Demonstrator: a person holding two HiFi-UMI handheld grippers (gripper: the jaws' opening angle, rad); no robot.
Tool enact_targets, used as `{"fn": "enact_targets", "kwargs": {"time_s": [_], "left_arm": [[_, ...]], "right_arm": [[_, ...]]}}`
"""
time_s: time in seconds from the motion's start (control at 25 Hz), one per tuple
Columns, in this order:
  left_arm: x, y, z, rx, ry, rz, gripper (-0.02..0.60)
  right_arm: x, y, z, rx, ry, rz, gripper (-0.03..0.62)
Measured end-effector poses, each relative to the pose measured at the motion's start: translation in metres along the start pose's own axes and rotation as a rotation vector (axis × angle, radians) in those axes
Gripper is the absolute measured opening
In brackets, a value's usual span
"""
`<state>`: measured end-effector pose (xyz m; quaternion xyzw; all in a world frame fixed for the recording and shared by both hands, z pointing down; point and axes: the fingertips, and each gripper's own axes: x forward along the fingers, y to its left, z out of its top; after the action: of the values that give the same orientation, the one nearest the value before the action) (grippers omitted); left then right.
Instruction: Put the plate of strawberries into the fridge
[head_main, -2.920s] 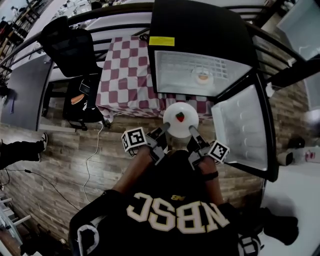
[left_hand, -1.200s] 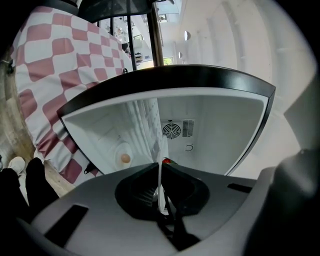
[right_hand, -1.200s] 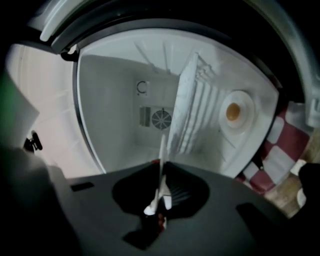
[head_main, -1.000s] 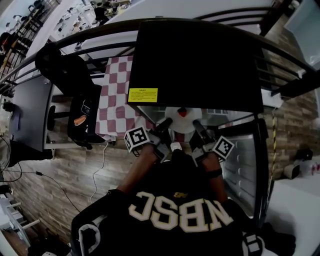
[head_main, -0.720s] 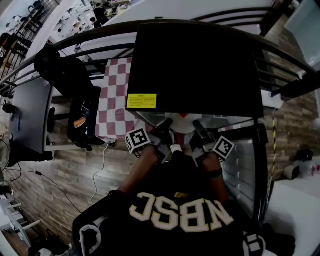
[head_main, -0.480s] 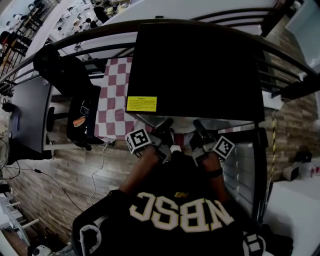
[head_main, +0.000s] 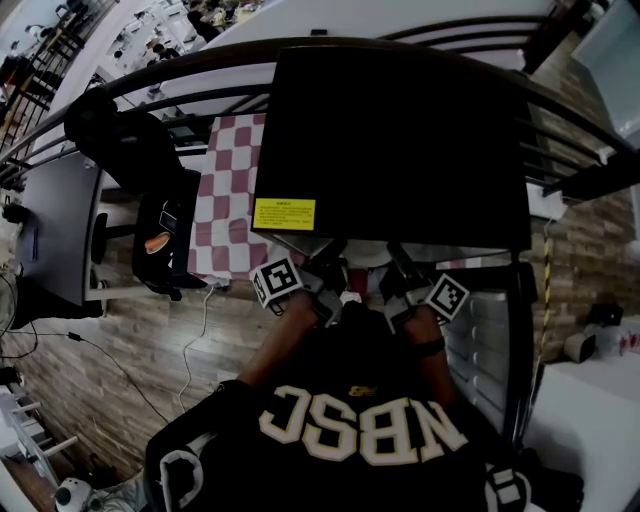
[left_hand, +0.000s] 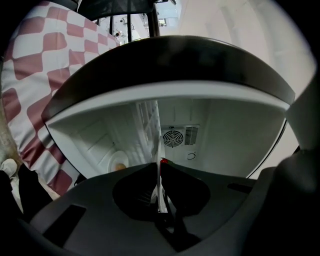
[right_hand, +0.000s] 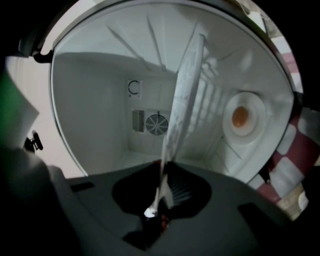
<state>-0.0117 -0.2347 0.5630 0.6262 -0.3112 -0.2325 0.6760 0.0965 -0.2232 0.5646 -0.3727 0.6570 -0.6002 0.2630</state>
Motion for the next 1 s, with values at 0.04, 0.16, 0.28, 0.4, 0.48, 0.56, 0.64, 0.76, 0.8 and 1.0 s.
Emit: {"fn": "enact_targets", "kwargs": {"time_s": [0.04, 0.16, 0.28, 0.4, 0.48, 0.56, 0.64, 0.76, 0.8, 1.0], "left_arm": [[0.0, 0.0, 0.0, 0.003, 0.002, -0.001, 0.031], [0.001, 0.0, 0.0, 0.025, 0.011, 0.0, 0.031], [0.0, 0.002, 0.0, 0.033, 0.023, 0.007, 0.032], [-0.001, 0.0, -0.001, 0.029, 0.029, -0.005, 0.032], [-0.001, -0.002, -0.002, 0.034, 0.033, -0.012, 0.034], [-0.001, -0.003, -0.004, 0.045, 0.041, -0.016, 0.041], [-0.002, -0.003, -0.005, 0.061, 0.05, -0.019, 0.055], [-0.002, -0.006, -0.006, 0.096, 0.063, -0.029, 0.088], [-0.002, -0.006, -0.007, 0.108, 0.066, -0.03, 0.099], [-0.009, -0.003, -0.009, 0.135, 0.066, -0.016, 0.145]], "right_arm": [[0.0, 0.0, 0.0, -0.002, -0.002, -0.001, 0.048], [0.0, 0.002, -0.001, -0.018, -0.005, -0.002, 0.048], [-0.002, 0.002, -0.001, -0.054, -0.003, -0.028, 0.049], [-0.005, 0.0, -0.001, -0.094, 0.002, -0.071, 0.051], [-0.006, 0.002, -0.001, -0.086, -0.01, -0.066, 0.058], [-0.007, 0.003, 0.001, -0.079, -0.03, -0.056, 0.079], [-0.009, 0.005, 0.003, -0.088, -0.044, -0.05, 0.132], [-0.01, 0.006, 0.004, -0.104, -0.051, -0.059, 0.17], [-0.011, 0.004, 0.003, -0.105, -0.052, -0.067, 0.176], [-0.017, 0.002, -0.002, -0.111, -0.066, -0.076, 0.184]]}}
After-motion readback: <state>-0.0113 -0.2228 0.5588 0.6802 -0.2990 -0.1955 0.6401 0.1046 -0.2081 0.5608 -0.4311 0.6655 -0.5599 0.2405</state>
